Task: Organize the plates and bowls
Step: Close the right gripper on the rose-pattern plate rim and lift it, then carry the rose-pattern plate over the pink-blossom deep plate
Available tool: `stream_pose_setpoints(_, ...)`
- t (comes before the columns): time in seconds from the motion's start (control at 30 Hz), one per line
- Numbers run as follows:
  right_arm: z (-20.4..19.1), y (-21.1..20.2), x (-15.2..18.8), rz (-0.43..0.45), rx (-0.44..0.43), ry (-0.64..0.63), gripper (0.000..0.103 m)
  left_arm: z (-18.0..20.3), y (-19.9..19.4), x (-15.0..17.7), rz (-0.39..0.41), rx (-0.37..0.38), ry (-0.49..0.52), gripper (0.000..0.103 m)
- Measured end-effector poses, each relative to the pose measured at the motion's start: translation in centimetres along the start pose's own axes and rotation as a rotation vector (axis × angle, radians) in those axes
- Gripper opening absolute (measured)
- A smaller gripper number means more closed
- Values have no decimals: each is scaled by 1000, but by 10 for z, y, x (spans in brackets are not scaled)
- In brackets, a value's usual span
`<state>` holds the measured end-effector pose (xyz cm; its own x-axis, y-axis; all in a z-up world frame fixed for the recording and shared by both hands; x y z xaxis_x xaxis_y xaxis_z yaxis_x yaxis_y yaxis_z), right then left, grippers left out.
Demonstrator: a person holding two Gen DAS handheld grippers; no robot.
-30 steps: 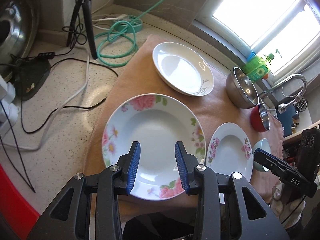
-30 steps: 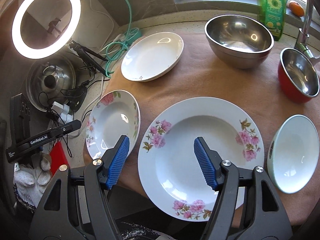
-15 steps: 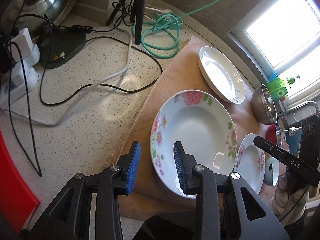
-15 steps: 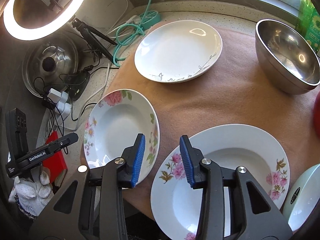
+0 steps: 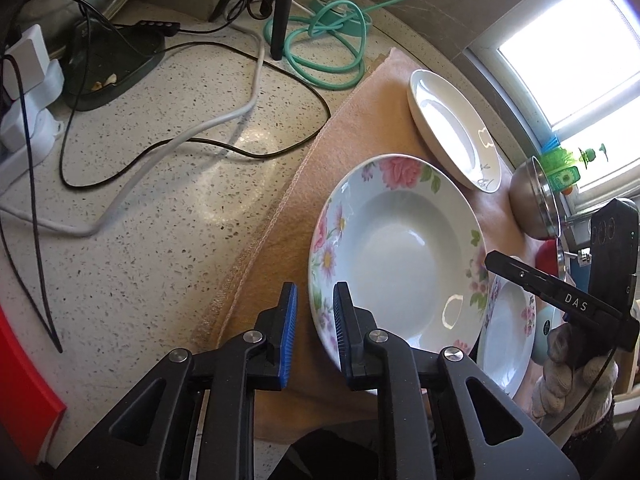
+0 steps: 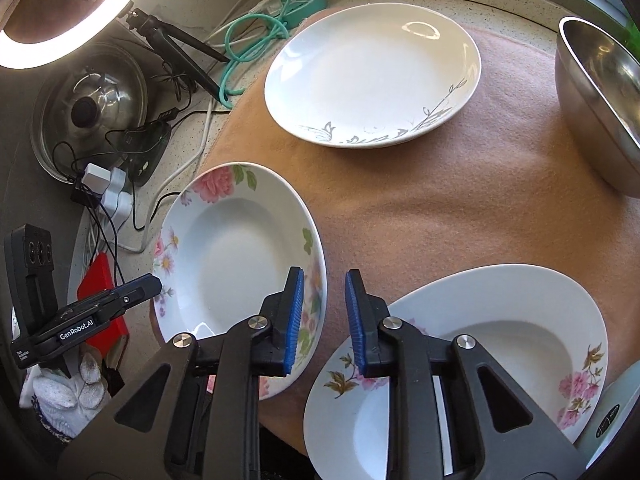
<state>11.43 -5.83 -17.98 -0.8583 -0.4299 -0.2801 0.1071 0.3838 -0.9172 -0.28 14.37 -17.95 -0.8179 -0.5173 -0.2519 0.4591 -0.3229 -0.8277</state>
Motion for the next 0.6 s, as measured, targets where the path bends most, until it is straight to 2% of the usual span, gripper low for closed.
stream_pose_setpoints(0.2,-3,10,-1,-20,-18,-2,12,-3,6,-3,-12,3,-8,12)
stream_pose_setpoints(0.6,-6,11,-3,2,10,-16,12,3,11,-8,-23,-39,53,11)
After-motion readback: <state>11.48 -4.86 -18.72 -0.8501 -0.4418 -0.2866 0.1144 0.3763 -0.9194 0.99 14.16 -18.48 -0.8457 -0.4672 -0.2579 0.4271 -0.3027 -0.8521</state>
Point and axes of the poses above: each gripper's, at about its wrist camera, not at the fingertips, and y roughly the way its jaws point, z to its right, x to its underside, the point moved 4 cm from there along y, roughly the way its jaws point, and after that the axes turned 7 degrees about x, right-handed, at the moved point
